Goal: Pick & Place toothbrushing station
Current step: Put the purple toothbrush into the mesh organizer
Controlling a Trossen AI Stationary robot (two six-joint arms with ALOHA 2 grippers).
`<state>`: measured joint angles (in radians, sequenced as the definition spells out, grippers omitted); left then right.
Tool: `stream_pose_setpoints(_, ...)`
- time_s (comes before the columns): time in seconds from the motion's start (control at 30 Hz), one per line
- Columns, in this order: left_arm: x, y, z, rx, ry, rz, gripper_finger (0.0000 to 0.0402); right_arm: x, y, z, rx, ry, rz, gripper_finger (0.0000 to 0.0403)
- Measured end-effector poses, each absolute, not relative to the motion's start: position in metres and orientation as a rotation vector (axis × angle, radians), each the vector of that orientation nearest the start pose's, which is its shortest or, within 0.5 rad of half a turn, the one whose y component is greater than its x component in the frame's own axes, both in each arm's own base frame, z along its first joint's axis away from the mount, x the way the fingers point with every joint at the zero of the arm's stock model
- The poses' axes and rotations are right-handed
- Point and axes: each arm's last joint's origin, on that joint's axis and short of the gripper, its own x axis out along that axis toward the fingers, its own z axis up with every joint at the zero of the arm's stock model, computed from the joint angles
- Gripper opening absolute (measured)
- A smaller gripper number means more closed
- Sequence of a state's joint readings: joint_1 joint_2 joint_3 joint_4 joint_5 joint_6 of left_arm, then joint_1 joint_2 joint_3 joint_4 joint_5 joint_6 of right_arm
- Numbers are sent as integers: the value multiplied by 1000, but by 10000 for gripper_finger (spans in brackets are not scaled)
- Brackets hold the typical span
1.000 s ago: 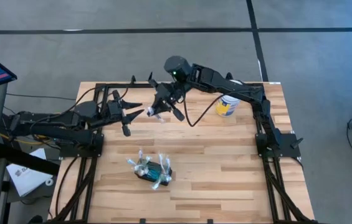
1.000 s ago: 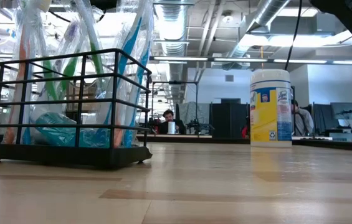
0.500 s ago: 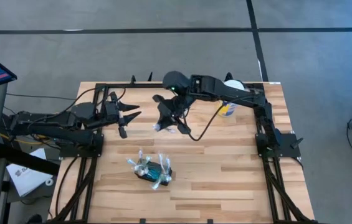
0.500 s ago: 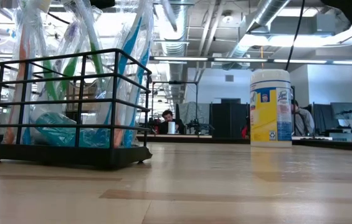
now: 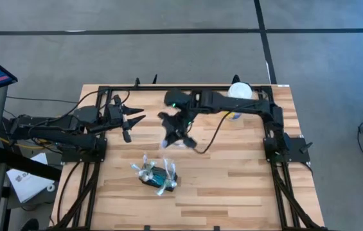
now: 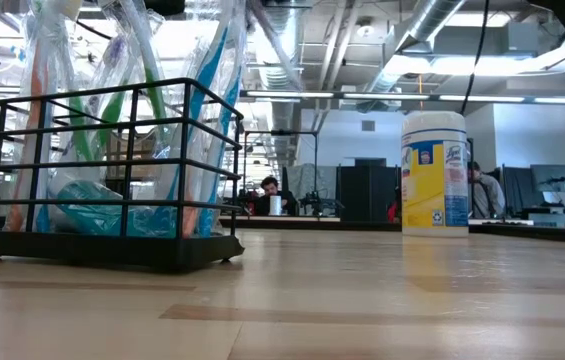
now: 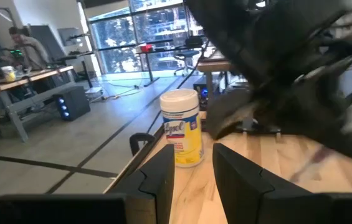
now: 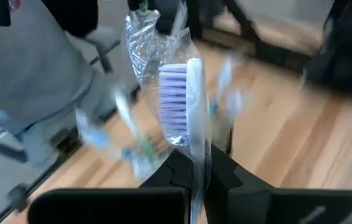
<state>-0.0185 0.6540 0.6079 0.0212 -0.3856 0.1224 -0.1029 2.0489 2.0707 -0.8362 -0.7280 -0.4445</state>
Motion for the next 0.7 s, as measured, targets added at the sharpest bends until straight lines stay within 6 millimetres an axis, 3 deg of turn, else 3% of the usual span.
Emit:
stream_pose_setpoints(0.13,153,9,310,127,47,383,104,438,-44,303,-5,615,709,4)
stream_pose_setpoints(0.2,152,9,310,127,47,385,104,425,-45,287,43,615,698,4)
stream_pose_setpoints(0.4,152,10,311,128,47,405,104,387,-45,286,61,394,589,4)
stream_pose_setpoints(0.57,153,10,311,127,41,406,104,364,-28,293,-29,149,529,4)
stream_pose_setpoints(0.7,153,10,311,127,41,407,104,354,-17,277,-17,45,495,6)
